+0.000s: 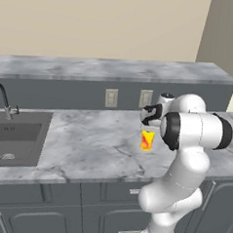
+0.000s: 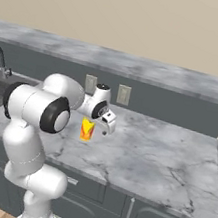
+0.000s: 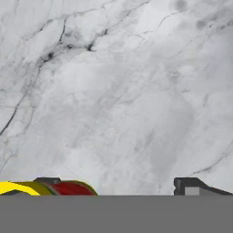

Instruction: Place the pitcher and cup on the dining counter for serving.

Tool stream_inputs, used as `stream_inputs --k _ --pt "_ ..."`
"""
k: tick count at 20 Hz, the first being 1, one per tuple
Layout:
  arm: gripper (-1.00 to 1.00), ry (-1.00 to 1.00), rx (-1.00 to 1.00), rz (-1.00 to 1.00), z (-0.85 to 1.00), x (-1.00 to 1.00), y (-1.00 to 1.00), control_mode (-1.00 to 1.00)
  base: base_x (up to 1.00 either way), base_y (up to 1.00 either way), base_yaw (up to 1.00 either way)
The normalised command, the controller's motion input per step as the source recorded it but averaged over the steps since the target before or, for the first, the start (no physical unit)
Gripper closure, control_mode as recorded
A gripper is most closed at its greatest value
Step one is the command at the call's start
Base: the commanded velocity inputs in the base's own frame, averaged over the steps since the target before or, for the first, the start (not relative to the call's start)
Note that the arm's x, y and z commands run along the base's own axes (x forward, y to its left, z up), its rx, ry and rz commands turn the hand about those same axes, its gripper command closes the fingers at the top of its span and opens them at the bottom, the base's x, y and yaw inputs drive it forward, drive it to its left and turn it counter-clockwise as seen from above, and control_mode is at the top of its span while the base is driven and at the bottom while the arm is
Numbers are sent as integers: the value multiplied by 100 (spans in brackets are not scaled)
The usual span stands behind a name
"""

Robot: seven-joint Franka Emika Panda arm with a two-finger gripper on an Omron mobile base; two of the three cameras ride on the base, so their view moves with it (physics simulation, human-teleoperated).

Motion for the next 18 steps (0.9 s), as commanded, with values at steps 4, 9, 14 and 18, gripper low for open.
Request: stream_inputs --k 4,9,14,18 --pt "100 3 0 2 -34 26 0 -100 0 0 0" --pt "100 7 0 1 -13 4 3 -100 0 0 0" --pt "100 0 0 0 0 0 0 -100 0 0 0" --pt "100 -2 0 0 0 -2 0 -100 0 0 0"
